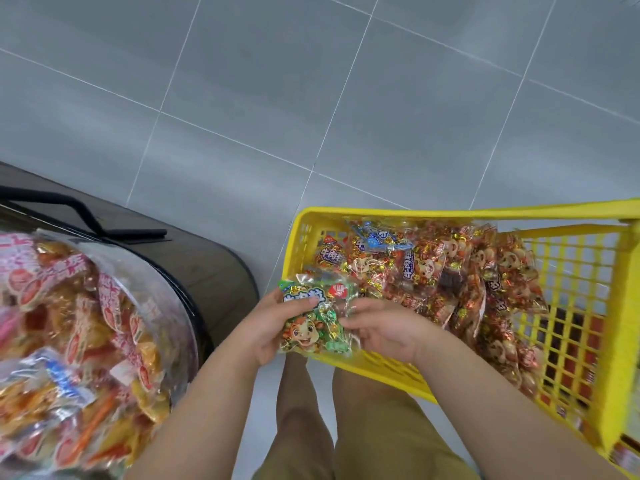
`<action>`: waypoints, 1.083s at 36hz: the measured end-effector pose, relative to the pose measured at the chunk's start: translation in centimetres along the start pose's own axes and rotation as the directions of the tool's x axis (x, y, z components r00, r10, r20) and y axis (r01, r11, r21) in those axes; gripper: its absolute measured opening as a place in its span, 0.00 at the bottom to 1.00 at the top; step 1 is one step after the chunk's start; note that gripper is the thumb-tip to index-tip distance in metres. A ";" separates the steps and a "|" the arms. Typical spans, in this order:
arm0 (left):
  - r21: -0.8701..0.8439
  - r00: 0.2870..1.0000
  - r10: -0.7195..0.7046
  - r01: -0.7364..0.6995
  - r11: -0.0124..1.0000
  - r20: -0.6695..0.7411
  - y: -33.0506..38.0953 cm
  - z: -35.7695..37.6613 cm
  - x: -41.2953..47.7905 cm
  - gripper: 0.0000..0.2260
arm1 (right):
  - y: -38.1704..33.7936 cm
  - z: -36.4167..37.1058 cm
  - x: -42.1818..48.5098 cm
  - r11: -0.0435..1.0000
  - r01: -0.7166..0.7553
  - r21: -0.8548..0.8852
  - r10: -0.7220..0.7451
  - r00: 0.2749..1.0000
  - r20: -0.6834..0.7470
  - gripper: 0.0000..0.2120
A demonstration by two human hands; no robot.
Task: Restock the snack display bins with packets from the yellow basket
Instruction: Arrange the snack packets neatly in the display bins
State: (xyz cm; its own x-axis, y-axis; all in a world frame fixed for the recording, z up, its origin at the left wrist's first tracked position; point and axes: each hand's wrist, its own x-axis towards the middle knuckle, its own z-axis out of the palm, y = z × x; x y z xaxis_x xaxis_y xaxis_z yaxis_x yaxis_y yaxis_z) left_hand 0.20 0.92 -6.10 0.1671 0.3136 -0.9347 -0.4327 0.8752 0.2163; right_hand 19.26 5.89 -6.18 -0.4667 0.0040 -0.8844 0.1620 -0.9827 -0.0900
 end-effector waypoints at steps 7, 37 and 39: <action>-0.079 0.974 0.138 -0.154 0.985 -0.178 0.8 -1.1 0.2 0.19 | -3.9 -3.2 3.0 0.890 0.149 0.431 -0.013 0.954 -0.301 0.35; 0.171 0.972 0.209 -0.190 0.967 -0.104 0.9 -3.2 -3.4 0.14 | 1.1 3.1 -0.2 0.853 0.330 -0.405 -0.394 0.915 -0.085 0.09; 0.185 0.981 0.190 -0.178 0.966 -0.048 0.5 -3.8 -3.7 0.20 | 1.6 4.6 0.5 0.775 0.353 -0.525 -0.413 0.911 0.002 0.10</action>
State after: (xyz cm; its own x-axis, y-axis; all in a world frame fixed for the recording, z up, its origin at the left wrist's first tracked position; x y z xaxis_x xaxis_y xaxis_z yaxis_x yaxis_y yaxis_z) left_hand -4.01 -1.19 -3.58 0.0391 0.4559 -0.8891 -0.2840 0.8582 0.4276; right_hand 15.33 3.47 -4.69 -0.4934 0.4095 -0.7674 0.4173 -0.6626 -0.6219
